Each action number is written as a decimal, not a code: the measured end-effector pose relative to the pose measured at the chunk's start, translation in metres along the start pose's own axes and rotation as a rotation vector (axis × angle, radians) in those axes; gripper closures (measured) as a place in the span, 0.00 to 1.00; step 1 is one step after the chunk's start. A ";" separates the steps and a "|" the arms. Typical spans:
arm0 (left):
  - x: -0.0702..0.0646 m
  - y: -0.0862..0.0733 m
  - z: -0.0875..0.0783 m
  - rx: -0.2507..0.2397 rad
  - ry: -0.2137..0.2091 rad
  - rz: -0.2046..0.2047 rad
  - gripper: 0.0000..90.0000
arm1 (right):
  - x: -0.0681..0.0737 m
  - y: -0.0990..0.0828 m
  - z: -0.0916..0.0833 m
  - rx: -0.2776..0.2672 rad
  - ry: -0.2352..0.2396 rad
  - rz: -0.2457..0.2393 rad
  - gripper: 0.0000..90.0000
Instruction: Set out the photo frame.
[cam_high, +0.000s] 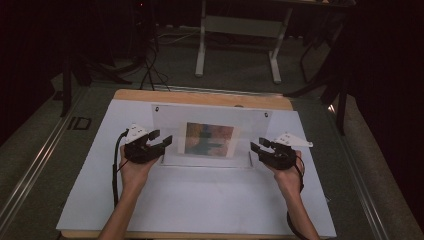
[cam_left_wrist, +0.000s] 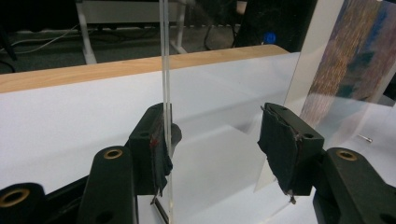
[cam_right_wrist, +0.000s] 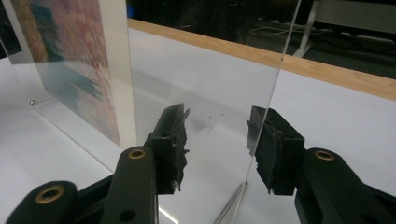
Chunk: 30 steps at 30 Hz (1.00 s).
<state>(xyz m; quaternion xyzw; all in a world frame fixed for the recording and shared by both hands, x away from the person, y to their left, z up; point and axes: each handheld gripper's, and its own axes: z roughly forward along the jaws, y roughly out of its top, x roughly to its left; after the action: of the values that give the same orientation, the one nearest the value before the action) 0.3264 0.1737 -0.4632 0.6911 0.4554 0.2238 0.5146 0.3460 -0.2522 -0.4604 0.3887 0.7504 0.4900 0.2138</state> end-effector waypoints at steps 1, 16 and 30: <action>0.000 0.000 0.000 0.000 0.000 0.002 0.49 | 0.000 0.000 0.000 -0.003 -0.001 -0.001 0.62; 0.000 -0.006 -0.003 -0.009 -0.014 -0.004 0.50 | -0.001 -0.004 -0.002 -0.008 0.023 -0.001 0.63; 0.003 -0.010 -0.003 -0.026 -0.035 -0.021 0.51 | -0.003 -0.005 -0.002 -0.008 0.039 -0.015 0.64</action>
<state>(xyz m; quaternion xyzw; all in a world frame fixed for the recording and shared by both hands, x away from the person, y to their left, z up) 0.3215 0.1788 -0.4718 0.6833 0.4507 0.2123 0.5338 0.3446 -0.2571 -0.4638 0.3725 0.7554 0.4988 0.2046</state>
